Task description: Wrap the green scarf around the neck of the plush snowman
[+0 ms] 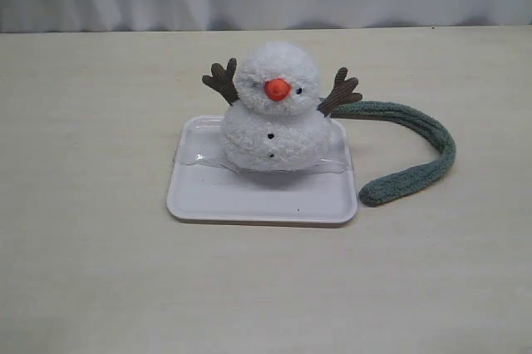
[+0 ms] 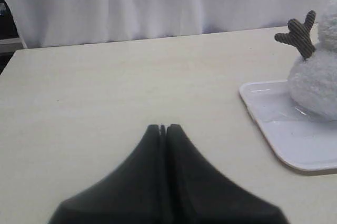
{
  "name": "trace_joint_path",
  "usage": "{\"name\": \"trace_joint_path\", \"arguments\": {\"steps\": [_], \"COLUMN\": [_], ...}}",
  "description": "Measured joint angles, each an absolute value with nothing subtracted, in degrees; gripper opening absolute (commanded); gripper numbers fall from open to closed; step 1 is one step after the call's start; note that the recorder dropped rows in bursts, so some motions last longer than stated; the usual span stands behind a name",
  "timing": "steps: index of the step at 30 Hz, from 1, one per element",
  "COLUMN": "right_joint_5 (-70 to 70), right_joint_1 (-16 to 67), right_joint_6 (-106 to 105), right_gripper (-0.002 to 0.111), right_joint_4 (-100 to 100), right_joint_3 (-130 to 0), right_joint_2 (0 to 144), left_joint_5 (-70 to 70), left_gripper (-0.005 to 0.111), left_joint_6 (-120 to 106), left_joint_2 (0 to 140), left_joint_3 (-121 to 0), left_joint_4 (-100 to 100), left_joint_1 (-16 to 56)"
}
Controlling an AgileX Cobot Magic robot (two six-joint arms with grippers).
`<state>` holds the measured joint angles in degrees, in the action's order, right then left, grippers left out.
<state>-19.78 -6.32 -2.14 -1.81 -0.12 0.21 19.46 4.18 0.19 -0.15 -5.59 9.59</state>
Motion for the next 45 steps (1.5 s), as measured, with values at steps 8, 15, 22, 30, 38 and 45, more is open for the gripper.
{"name": "trace_joint_path", "arguments": {"steps": [8, 15, 22, 30, 38, 45], "right_joint_5": [-19.78, -13.4, 18.99, 19.27, -9.59, -33.77], "right_joint_1": [-6.32, -6.32, -6.32, -6.32, -6.32, -6.32], "right_joint_6": [-2.14, -3.38, 4.04, 28.91, 37.0, 12.82], "right_gripper": [0.004, 0.004, 0.004, 0.01, 0.064, 0.065], "right_joint_4": [-1.81, -6.06, 4.19, -6.94, -19.71, -2.42], "right_joint_3": [-0.12, 0.0, -0.1, -9.66, -31.2, -45.88], "right_joint_2": [0.21, 0.21, 0.21, 1.97, 20.92, 44.17], "left_joint_5": [19.46, 19.46, 19.46, 19.46, 19.46, 19.46], "left_gripper": [0.0, 0.0, 0.0, 0.0, 0.0, 0.0], "left_joint_6": [4.18, 4.18, 4.18, 4.18, 4.18, 4.18], "left_joint_2": [0.19, 0.19, 0.19, 0.19, 0.19, 0.19], "left_joint_3": [-0.15, -0.15, -0.15, -0.15, -0.15, -0.15], "left_joint_4": [-5.59, -5.59, -5.59, -5.59, -5.59, -5.59], "left_joint_1": [9.59, 9.59, 9.59, 9.59, 9.59, 9.59]}}
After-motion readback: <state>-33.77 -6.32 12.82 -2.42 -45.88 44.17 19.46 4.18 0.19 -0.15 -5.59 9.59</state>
